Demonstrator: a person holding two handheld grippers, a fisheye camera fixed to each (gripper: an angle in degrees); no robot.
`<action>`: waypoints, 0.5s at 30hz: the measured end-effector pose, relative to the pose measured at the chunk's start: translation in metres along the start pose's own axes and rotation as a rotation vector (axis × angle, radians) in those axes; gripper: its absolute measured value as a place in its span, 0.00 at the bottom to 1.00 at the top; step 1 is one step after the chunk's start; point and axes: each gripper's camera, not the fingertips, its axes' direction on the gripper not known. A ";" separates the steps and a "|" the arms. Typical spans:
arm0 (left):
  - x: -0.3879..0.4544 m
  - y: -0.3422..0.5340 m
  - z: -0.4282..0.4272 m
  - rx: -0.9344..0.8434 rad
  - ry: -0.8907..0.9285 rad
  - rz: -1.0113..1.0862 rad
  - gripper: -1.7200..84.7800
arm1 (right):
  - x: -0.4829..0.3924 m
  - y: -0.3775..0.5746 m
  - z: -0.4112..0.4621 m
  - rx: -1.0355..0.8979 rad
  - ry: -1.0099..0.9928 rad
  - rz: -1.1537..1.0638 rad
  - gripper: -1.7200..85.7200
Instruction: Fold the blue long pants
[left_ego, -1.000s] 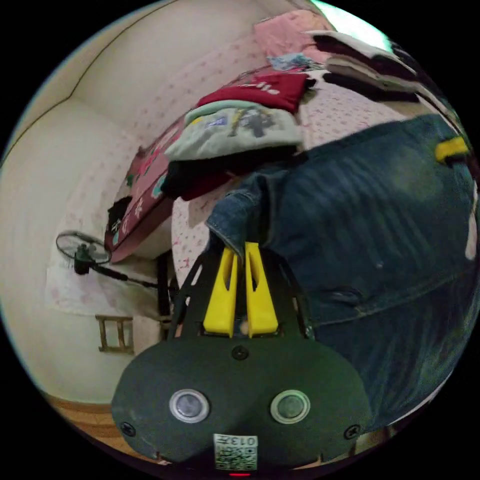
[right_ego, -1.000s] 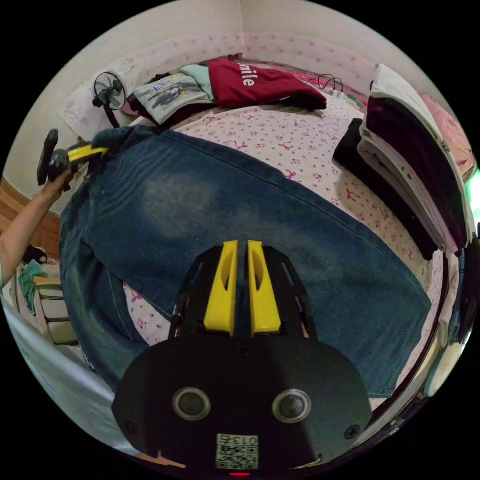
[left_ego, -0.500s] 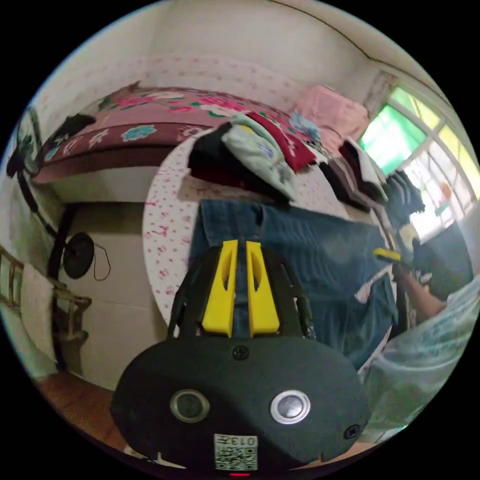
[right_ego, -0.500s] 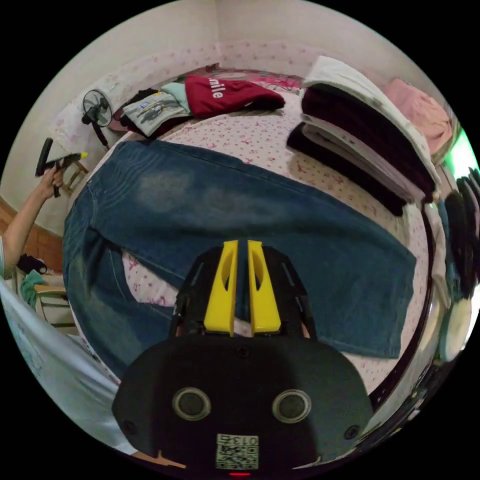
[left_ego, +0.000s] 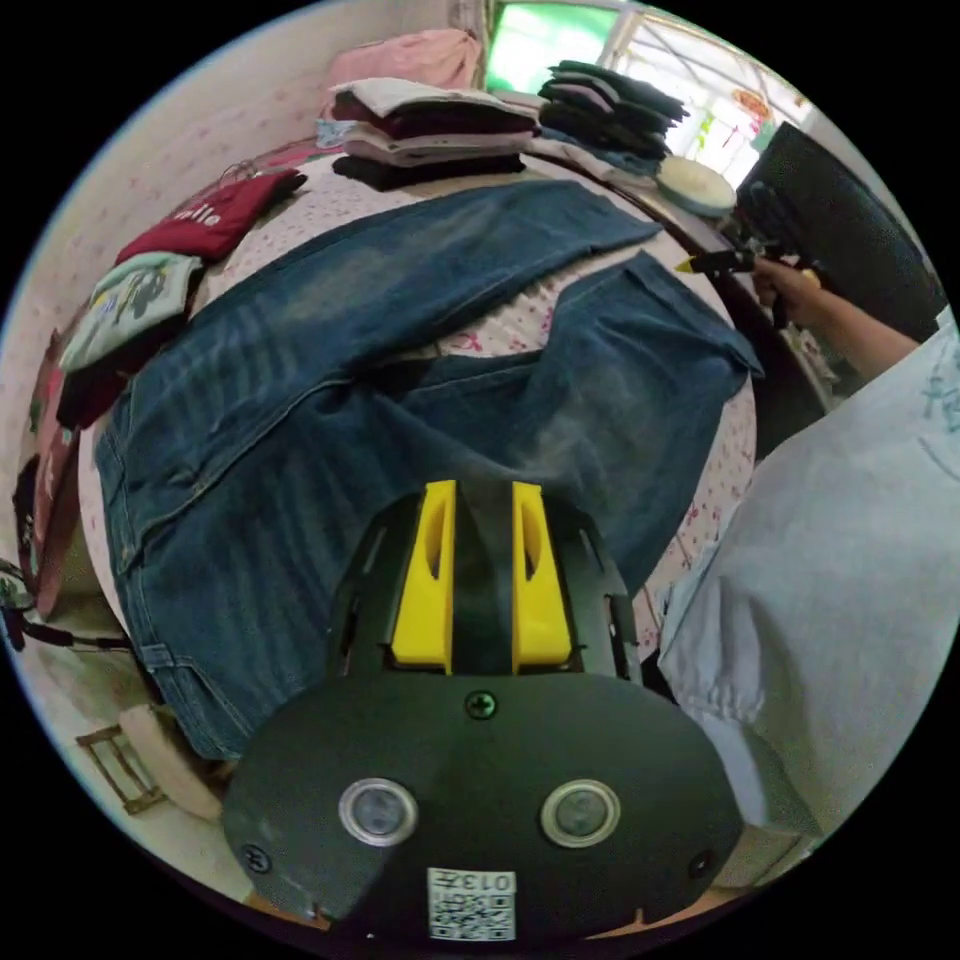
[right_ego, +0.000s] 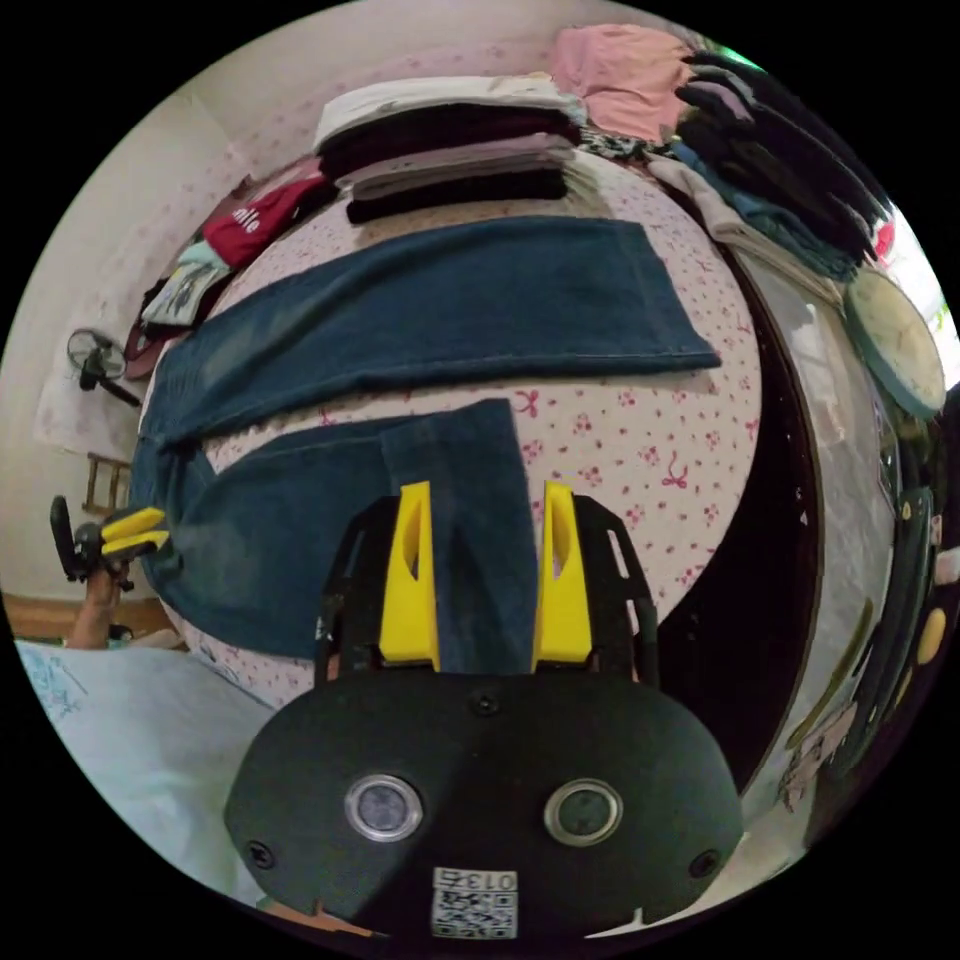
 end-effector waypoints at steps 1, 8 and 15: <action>0.014 -0.007 0.005 -0.013 -0.015 0.025 0.13 | -0.010 0.005 0.004 -0.014 -0.010 -0.055 0.18; 0.045 -0.037 0.045 -0.084 -0.022 -0.037 0.17 | -0.069 0.035 0.041 -0.044 0.103 -0.320 0.15; 0.056 -0.052 0.053 -0.152 -0.079 -0.011 0.14 | -0.025 0.042 0.019 0.025 -0.078 -0.200 0.06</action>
